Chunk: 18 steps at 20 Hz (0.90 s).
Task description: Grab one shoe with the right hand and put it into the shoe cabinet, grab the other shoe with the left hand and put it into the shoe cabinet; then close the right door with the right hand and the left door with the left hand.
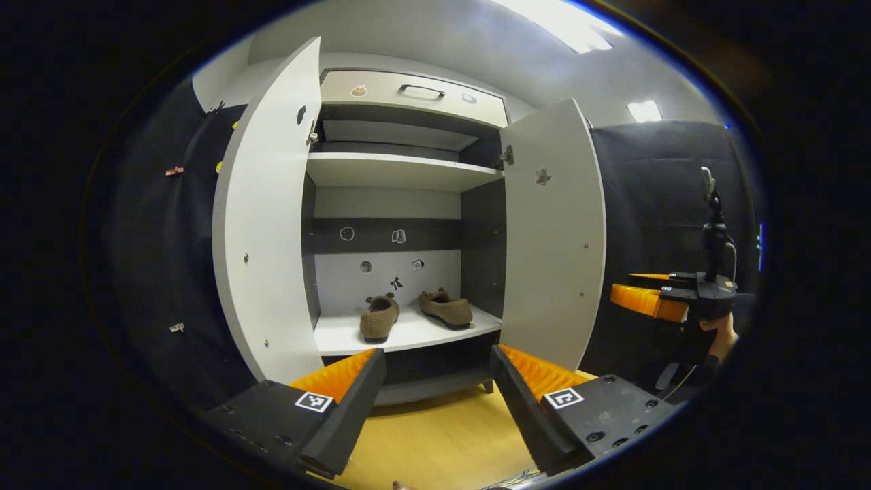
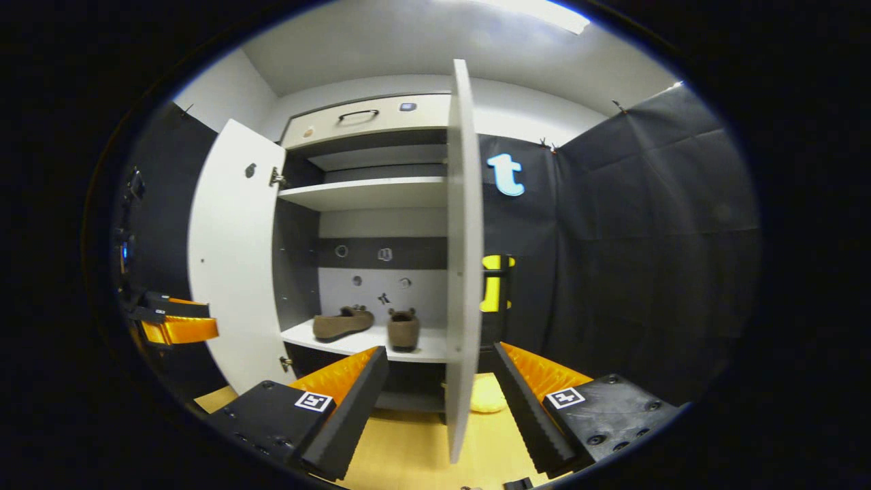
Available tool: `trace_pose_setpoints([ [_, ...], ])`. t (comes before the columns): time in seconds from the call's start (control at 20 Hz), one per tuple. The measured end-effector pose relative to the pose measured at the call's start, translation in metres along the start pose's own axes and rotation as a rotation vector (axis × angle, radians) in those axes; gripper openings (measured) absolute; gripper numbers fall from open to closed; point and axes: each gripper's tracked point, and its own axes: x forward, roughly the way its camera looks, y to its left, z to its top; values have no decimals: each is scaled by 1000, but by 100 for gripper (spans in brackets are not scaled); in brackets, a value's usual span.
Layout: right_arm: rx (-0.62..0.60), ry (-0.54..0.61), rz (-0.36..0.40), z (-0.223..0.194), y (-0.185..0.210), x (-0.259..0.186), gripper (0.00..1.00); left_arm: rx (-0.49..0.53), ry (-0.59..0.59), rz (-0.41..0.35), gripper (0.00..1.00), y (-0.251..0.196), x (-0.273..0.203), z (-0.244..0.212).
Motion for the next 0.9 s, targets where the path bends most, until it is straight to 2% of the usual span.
trace_pose_setpoints([
  [0.15, -2, 7, -66, 0, -46, 19, 98, -46, -20, 3, 97, 3, 6, 8],
  [0.4, 3, -4, -22, 4, -58, 62, 98, -14, -52, 75, 98, 16, 22, 22],
  [0.65, 41, 4, 57, 2, -43, 80, 95, -30, -49, 106, 98, 22, 35, 21],
  [0.7, 44, 6, 76, 2, -37, 80, 90, -30, -46, 112, 98, 23, 37, 21],
  [0.75, 41, 4, 98, 2, -30, 80, 96, -27, -44, 118, 98, 25, 38, 21],
  [0.9, 49, 10, 196, 0, 6, 83, 97, -17, -40, 131, 98, 30, 43, 23],
])
